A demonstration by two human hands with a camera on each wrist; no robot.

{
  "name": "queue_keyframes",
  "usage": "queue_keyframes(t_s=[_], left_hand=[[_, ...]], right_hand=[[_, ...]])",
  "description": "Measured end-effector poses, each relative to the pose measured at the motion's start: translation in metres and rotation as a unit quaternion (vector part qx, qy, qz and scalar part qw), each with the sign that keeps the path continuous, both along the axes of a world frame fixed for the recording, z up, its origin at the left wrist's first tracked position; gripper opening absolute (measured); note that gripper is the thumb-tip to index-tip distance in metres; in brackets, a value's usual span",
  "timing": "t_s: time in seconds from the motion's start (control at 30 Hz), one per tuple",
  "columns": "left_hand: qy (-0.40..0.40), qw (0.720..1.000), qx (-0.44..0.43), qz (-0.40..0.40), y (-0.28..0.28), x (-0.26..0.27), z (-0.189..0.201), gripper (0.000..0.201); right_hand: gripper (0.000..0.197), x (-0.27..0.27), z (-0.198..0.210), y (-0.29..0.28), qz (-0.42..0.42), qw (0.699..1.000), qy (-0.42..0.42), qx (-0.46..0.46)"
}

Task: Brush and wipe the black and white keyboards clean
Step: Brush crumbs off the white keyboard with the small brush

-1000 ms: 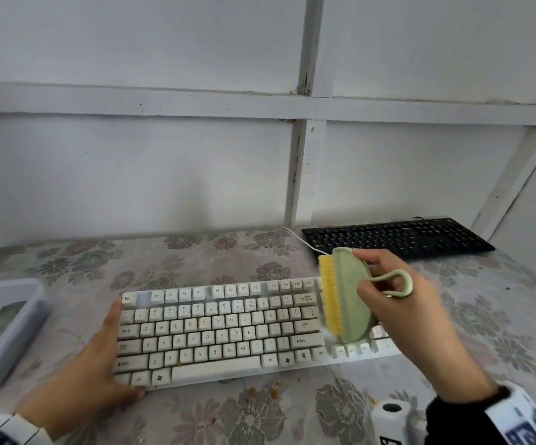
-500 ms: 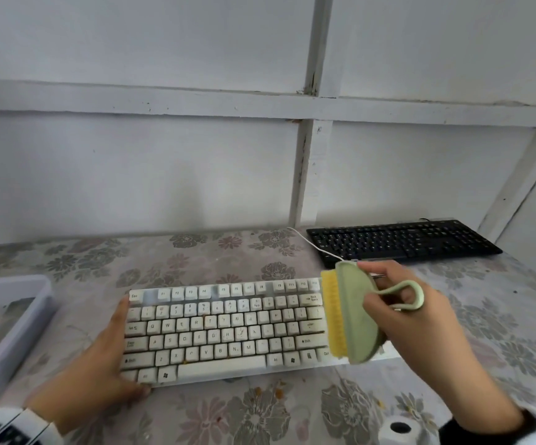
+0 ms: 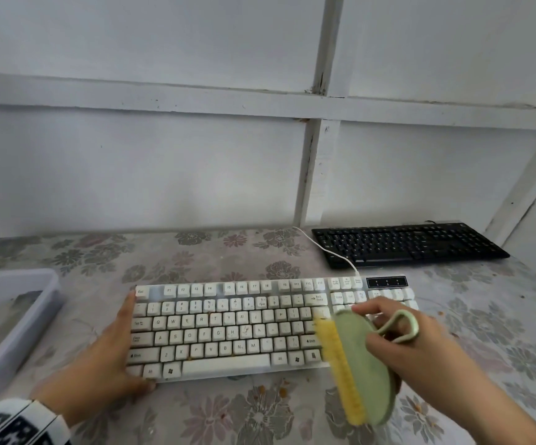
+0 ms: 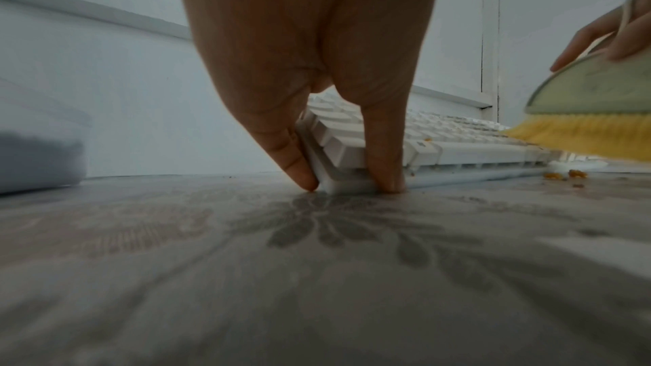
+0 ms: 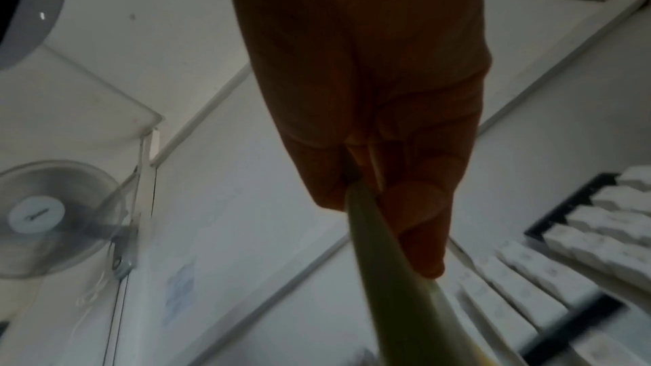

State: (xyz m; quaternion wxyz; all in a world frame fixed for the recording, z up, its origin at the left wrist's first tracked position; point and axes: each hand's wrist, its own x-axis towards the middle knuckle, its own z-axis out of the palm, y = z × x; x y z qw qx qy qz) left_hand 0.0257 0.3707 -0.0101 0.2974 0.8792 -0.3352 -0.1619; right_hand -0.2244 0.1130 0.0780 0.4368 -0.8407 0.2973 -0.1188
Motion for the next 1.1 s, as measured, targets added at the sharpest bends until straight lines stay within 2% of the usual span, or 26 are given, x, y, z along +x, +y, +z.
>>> queue_keyframes(t_s=[0.13,0.23,0.43,0.6,0.83,0.97,1.1], left_hand=[[0.004,1.0,-0.003,0.006,0.001,0.001,0.0,0.13],[0.011,1.0,-0.001,0.009,0.005,0.005,-0.004,0.13],[0.002,1.0,-0.003,0.0,0.003,0.002,-0.001,0.128],[0.003,1.0,0.008,0.008,0.004,0.005,-0.005,0.134],[0.003,1.0,0.008,0.002,0.004,0.007,-0.006,0.133],[0.01,1.0,0.013,0.002,0.003,0.005,-0.004,0.133],[0.018,1.0,0.021,0.007,0.005,0.006,-0.006,0.136]], right_hand=[[0.038,0.004,0.021,-0.005,-0.027,0.996,-0.077,-0.025],[0.036,0.019,0.022,-0.008,-0.052,0.991,-0.116,-0.047],[0.034,0.017,-0.007,-0.005,-0.017,0.997,-0.041,-0.06],[0.035,-0.001,-0.01,-0.001,0.021,1.0,0.007,-0.002],[0.039,0.018,0.015,-0.004,-0.039,0.992,-0.109,-0.044],[0.035,0.025,0.0,0.002,-0.033,0.993,-0.071,-0.088],[0.03,0.012,-0.017,0.01,-0.005,0.998,-0.029,-0.048]])
